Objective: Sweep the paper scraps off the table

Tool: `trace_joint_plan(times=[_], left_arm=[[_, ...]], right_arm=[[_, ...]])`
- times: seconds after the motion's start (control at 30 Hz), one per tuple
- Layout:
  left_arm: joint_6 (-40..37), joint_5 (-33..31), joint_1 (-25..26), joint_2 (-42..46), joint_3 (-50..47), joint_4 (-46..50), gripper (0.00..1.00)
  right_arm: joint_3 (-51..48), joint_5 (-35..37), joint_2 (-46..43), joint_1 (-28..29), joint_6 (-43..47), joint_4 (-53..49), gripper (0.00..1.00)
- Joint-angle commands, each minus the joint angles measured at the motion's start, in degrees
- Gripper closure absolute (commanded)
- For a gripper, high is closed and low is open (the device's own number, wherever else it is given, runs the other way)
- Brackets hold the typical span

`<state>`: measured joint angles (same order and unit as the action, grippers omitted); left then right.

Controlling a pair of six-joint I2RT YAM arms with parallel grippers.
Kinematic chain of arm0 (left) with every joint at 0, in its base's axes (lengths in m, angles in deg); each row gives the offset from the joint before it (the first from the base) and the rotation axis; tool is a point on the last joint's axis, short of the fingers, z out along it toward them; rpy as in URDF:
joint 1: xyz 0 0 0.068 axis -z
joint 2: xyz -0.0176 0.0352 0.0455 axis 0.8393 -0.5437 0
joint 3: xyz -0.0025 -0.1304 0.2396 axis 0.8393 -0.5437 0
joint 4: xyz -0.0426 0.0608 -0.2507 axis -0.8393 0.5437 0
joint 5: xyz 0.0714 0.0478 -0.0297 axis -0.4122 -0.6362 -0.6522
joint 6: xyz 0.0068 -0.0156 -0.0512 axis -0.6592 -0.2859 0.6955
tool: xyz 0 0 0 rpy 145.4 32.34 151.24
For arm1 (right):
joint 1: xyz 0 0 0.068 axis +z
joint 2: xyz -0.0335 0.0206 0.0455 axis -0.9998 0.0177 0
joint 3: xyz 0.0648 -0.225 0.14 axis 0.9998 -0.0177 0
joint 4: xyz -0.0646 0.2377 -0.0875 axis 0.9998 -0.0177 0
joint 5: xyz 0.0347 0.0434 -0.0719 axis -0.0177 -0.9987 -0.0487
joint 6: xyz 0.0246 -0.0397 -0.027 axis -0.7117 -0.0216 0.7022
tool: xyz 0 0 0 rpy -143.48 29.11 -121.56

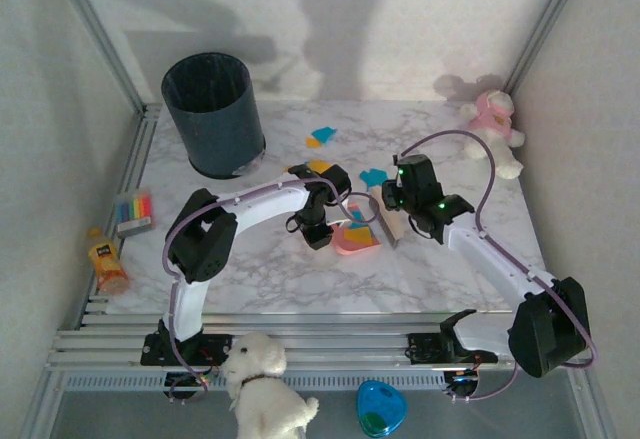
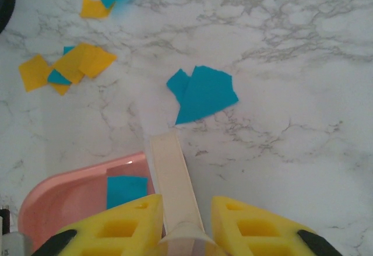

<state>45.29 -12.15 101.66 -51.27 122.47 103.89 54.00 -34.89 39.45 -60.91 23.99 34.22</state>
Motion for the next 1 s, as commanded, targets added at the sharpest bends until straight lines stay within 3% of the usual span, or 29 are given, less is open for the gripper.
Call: trace_joint_plan(times=[0.0, 0.27, 0.43, 0.97], left_arm=[[0.6, -1.4, 0.6, -0.8, 0.3, 1.9, 1.00], [0.6, -1.7, 0.6, -0.8, 0.3, 1.9, 1.00], [0.5, -1.9, 0.6, -0.7, 0.2, 1.7, 1.00], [2.2, -3.5, -2.8, 2.4, -2.0, 0.3, 1.00]], right_arm=[[1.4, -1.9, 1.5, 1.2, 1.6, -1.1, 1.00], [2.8, -8.0, 3.0, 2.4, 2.4, -0.5, 1.00], [2.9, -7.9, 2.2, 2.4, 2.0, 0.6, 1.00], [3.6, 6.4, 0.0, 0.5, 0.6, -0.2, 1.00]])
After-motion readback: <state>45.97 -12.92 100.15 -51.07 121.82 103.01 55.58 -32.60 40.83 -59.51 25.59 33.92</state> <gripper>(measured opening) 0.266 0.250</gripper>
